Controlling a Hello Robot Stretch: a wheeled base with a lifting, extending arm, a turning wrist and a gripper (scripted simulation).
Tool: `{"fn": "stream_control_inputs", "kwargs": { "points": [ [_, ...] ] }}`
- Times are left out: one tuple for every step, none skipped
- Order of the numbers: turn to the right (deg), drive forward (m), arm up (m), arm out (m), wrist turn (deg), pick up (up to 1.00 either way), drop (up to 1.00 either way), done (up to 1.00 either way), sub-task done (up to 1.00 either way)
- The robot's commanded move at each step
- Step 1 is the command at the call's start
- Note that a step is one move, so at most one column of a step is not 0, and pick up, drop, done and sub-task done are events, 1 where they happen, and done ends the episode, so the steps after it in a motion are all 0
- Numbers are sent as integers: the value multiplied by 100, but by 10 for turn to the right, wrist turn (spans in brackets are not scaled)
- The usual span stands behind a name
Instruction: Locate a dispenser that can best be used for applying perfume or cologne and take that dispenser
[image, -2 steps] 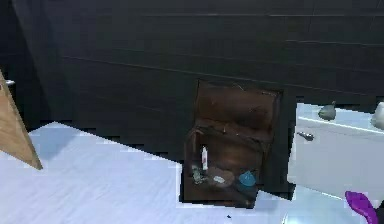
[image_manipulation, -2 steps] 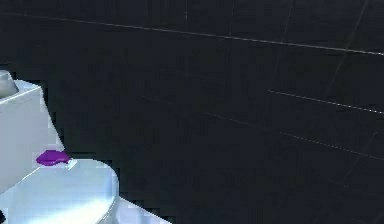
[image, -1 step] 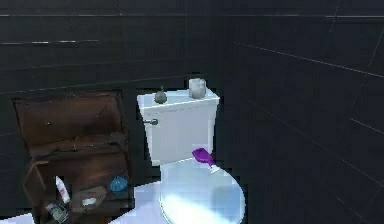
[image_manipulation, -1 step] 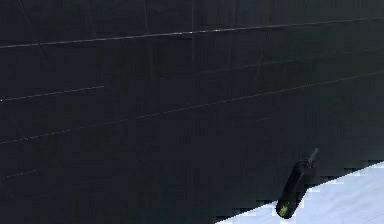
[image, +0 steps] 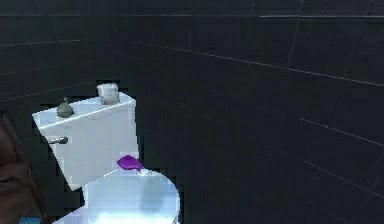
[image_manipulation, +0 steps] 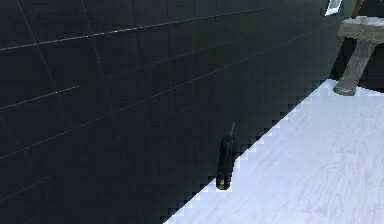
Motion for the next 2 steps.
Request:
{"fn": "stream_control_inputs", "kwargs": {
  "points": [
    [0,35,0,0,0,0,0,0,0],
    [-450,0,0,0,0,0,0,0,0]
  ]
}}
